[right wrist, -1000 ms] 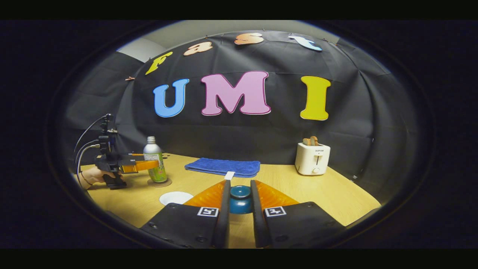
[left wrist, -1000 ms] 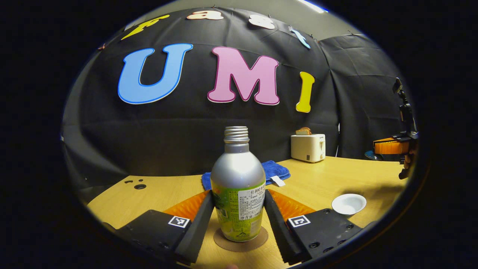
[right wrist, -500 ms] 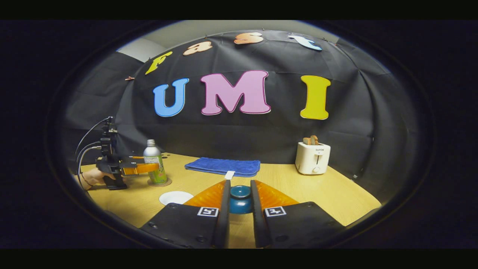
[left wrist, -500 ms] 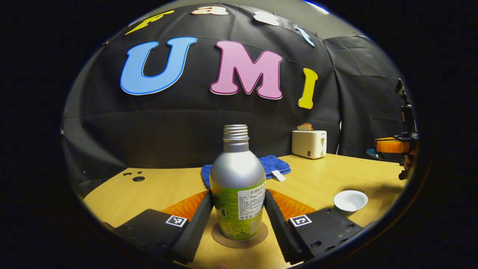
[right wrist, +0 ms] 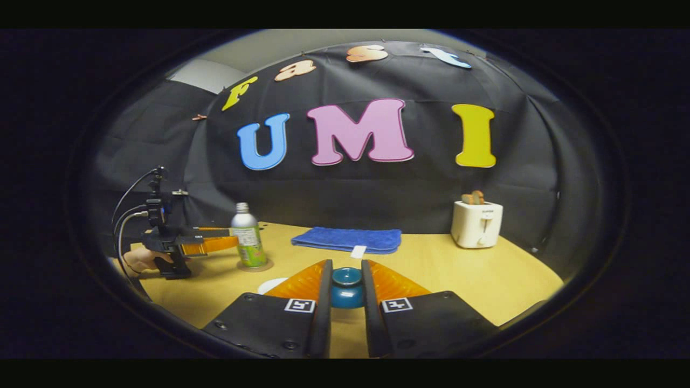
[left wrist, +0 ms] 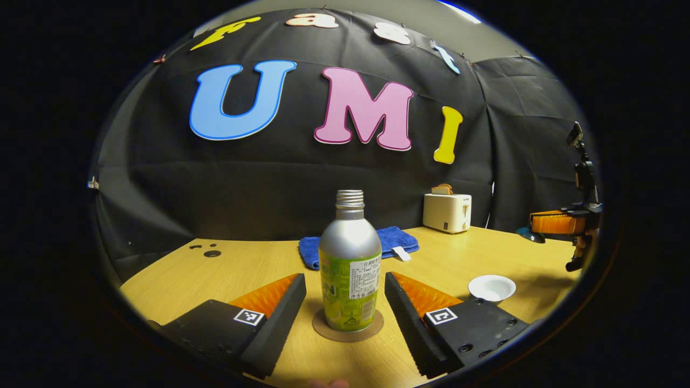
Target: Open the teacup lid with one hand, grasp the water bottle and pour water into the teacup with the other hand; after pouring, place the water bottle on the coaster and then close the teacup lid.
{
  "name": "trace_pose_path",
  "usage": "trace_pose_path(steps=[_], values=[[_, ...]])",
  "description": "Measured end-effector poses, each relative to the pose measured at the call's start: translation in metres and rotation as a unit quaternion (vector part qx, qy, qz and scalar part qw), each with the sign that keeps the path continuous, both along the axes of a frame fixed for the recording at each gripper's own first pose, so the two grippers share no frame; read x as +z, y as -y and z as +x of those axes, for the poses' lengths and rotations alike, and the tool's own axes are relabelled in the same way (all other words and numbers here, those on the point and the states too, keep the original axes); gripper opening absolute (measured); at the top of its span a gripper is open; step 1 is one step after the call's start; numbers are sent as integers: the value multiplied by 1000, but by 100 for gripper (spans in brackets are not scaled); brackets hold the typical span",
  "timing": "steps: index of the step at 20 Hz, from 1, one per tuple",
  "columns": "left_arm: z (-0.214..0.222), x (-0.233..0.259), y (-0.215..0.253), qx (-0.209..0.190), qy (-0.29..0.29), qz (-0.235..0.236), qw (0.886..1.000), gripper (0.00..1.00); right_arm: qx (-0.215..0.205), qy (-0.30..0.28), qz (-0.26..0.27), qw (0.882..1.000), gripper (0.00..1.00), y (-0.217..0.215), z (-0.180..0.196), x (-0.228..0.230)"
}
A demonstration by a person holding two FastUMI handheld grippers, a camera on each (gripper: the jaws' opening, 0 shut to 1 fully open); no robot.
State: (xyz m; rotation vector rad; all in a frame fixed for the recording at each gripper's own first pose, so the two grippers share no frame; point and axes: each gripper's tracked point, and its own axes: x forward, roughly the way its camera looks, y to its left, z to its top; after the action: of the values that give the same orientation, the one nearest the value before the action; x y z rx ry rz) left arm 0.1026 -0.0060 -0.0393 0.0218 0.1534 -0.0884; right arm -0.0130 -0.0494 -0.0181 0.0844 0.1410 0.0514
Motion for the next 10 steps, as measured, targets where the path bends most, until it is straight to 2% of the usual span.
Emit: trace_pose_path(steps=[1,2,3,4,8,9,10], values=[[-8,-1,-2,3,-4,0,1000,94,15,-3,6,1000,25,-13,3,-4],[-14,-1,-3,5,-4,3,1000,94,27,-8,9,1000,30,-25,7,-10],[-20,2,-3,5,-2,8,1000,94,35,-15,9,999,26,-33,10,-18],[-25,4,-1,4,0,13,1000,94,40,-26,9,999,30,-41,14,-27],[-34,9,2,1,14,28,1000,94,61,-48,20,997,30,-67,24,-43],[-34,9,3,-1,14,26,1000,94,62,-50,18,997,35,-69,26,-44],[-34,6,5,-5,13,22,1000,94,62,-51,17,997,30,-71,28,-46]])
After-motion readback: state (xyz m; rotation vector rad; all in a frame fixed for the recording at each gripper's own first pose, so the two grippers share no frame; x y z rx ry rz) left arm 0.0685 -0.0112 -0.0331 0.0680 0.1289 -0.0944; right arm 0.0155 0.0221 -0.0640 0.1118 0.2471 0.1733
